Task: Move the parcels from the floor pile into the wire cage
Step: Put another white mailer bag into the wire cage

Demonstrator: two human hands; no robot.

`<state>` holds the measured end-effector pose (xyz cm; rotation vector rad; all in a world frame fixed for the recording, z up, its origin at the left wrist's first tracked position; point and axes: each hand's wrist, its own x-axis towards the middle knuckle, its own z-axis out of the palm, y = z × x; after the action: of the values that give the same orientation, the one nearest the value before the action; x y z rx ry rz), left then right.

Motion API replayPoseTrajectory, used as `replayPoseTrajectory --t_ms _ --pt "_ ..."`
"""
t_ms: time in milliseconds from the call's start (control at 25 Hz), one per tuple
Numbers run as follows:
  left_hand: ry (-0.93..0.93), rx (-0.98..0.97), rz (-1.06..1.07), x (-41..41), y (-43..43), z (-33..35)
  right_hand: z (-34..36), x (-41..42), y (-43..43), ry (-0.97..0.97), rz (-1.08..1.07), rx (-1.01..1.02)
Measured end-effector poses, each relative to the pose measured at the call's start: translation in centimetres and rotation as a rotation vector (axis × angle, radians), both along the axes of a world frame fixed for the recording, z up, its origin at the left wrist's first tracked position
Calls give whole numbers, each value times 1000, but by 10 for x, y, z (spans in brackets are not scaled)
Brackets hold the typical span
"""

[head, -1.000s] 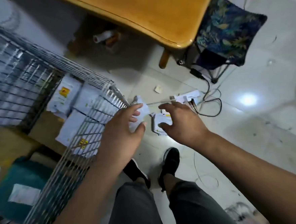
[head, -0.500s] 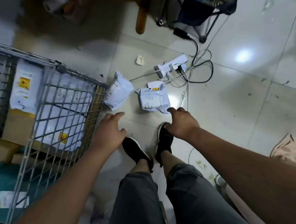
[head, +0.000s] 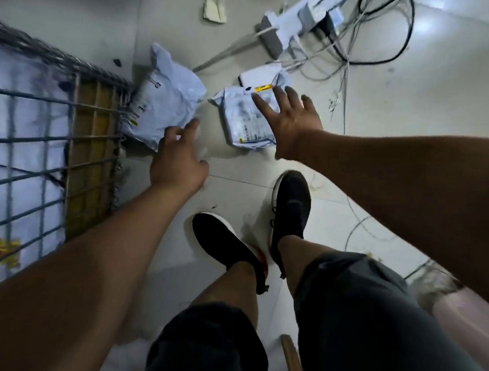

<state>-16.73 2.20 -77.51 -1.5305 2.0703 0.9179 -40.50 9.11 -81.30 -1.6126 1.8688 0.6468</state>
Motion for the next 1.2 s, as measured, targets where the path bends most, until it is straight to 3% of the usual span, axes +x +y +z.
replayPoseTrajectory --t_ms 240,480,640,880,1200 --pt "14 -34 -63 0 1 -102 -115 -1 -21 118 181 -24" --pt "3 -54 -45 -1 0 -94 -114 0 -13 68 176 -196" --pt "36 -33 -42 -13 6 -29 -31 5 -1 27 55 -169" --pt "67 -33 -100 -26 4 127 147 28 -8 -46 -18 -95" --pt "57 -104 -11 -2 -8 353 391 55 -27 -79 110 -80"
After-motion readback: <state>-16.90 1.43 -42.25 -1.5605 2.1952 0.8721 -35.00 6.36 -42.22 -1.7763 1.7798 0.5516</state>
